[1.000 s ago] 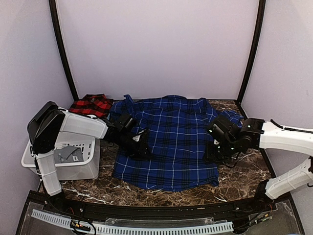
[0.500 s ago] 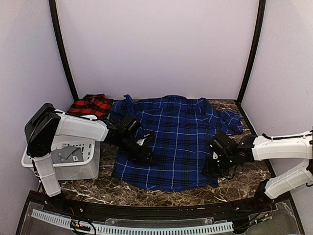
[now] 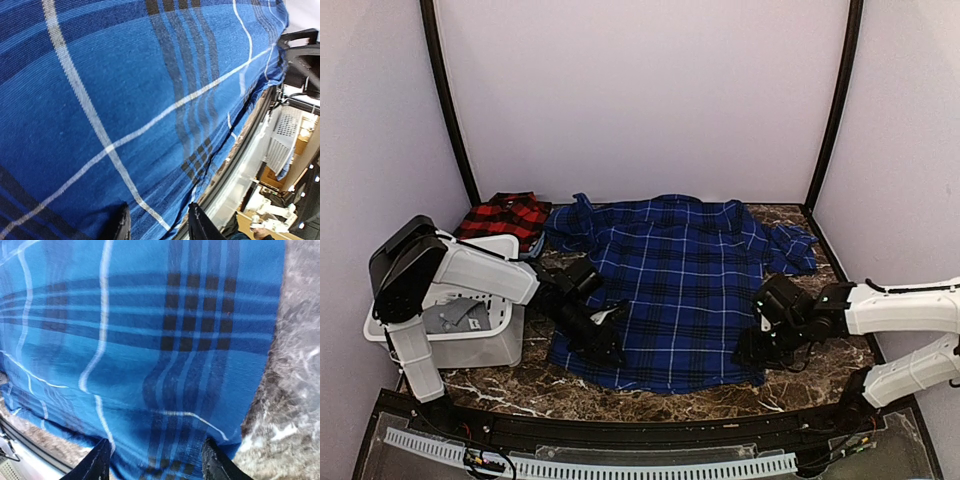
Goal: Fold and stack the long sleeve shirts
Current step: Smooth out the flattened shirt at the center of the board.
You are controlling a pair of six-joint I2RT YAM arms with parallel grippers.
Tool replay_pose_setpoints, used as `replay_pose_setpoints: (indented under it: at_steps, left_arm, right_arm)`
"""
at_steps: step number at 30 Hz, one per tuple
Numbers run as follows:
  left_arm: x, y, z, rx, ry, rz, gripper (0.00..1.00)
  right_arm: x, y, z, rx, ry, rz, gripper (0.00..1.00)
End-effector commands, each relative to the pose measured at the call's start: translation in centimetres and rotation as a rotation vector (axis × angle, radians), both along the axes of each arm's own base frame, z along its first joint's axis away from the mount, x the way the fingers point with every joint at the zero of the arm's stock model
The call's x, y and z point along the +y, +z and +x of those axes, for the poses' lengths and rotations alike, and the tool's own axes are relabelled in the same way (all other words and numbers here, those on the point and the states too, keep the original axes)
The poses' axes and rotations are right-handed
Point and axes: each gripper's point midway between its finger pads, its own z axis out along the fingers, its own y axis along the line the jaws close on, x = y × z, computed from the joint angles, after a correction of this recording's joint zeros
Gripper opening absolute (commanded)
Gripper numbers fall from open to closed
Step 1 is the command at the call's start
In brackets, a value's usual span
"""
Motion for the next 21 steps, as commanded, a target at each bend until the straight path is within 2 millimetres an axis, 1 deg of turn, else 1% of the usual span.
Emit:
replay_pose_setpoints:
  at_steps: [1, 2, 7, 10, 12, 15, 18, 21]
  left_arm:
    - [2.9, -0.7, -2.1, 0.019, -0.034, 0.099, 0.39]
    - [3.2, -0.8, -2.3, 0.021, -0.038, 0.108, 0.38]
    - [3.9, -0.7, -2.4, 0.008, -0.043, 0.135, 0.38]
    - [3.9, -0.5, -2.3, 0.002, -0.043, 0.138, 0.38]
    - [3.7, -0.4, -2.1, -0.003, -0.044, 0.134, 0.38]
    - [3.7, -0.2, -1.9, -0.012, -0.047, 0.135, 0.38]
    - [3.6, -0.2, -1.9, -0.013, -0.048, 0.135, 0.38]
    - [3.4, -0.2, -1.7, -0.017, -0.049, 0.130, 0.38]
  right_arm:
    - [0.0, 3.5, 2.4, -0.087, -0.012, 0.019, 0.60]
    - [0.2, 4.0, 3.4, -0.110, -0.020, 0.036, 0.60]
    - [1.5, 4.0, 7.6, -0.167, -0.048, 0.083, 0.53]
    - [2.3, 2.8, 9.7, -0.170, -0.058, 0.108, 0.44]
    - [2.6, 2.1, 10.7, -0.169, -0.058, 0.101, 0.41]
    - [2.2, 0.8, 11.8, -0.158, -0.070, 0.072, 0.39]
    - [0.9, -0.7, 13.0, -0.145, -0.095, 0.052, 0.38]
    - [0.1, -2.0, 14.4, -0.130, -0.100, 0.031, 0.38]
